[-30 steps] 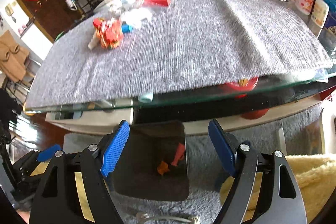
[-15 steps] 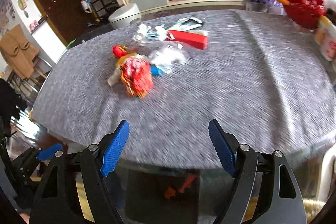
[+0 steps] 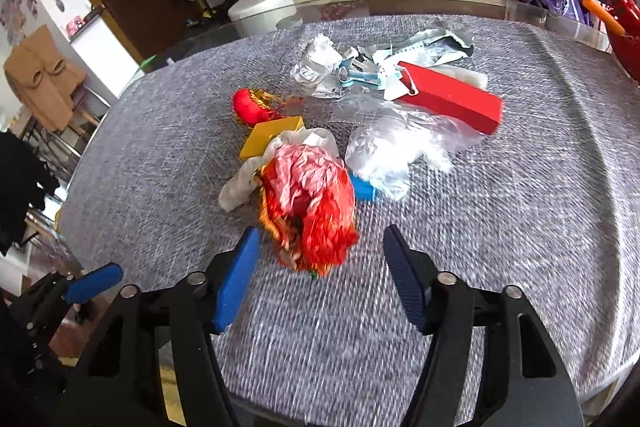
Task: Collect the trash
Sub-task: 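Grasp the red-gold wrapper with the right tool while the left tool grasps the white tissue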
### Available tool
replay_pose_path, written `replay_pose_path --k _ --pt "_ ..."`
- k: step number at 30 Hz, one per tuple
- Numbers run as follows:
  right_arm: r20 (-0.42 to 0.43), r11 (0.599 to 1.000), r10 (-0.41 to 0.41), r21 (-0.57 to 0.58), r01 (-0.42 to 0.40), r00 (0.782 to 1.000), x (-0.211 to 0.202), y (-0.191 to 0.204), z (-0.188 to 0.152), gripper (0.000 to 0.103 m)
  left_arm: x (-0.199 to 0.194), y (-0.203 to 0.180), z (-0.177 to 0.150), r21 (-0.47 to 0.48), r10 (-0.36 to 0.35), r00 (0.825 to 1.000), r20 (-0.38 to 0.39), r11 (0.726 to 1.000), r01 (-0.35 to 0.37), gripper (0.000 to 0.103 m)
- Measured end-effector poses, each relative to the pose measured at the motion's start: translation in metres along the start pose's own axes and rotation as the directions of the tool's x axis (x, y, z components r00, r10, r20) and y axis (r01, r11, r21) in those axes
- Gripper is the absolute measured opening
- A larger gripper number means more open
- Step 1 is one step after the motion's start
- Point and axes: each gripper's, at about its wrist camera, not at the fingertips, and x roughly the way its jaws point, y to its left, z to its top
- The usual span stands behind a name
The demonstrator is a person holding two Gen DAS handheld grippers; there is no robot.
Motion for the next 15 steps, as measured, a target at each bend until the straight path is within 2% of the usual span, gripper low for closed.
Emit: replay_pose_path --k 2,5,13,14,15 --pt "-0.014 1.000 0.010 0.001 -0.010 1.000 0.006 0.000 0.002 0.051 0.003 0.001 0.006 0.000 -0.003 1.000 0.001 1.000 0.003 0.073" --pt "-0.004 1.000 0.022 0.004 -0.022 1.000 0.005 -0.001 0.003 0.042 0.009 -0.001 0.014 -0.006 -0.015 1.000 -0.001 1.000 0.015 0.073" --pt "0.056 0.999 0.009 0.038 -0.012 0.998 -0.026 -0.020 0.003 0.037 0.028 -0.007 0.043 0.005 -0.055 0.998 0.015 0.998 0.055 0.073" --pt "0.062 0.999 0.006 0.043 -0.009 0.998 -0.029 -0.023 0.003 0.037 0.031 -0.009 0.045 0.010 -0.052 0.999 0.014 0.999 0.052 0.071" --pt "0.066 0.999 0.003 0.047 -0.006 0.998 -0.031 -0.025 0.004 0.037 0.036 -0.010 0.048 0.018 -0.052 0.999 0.013 0.999 0.052 0.064"
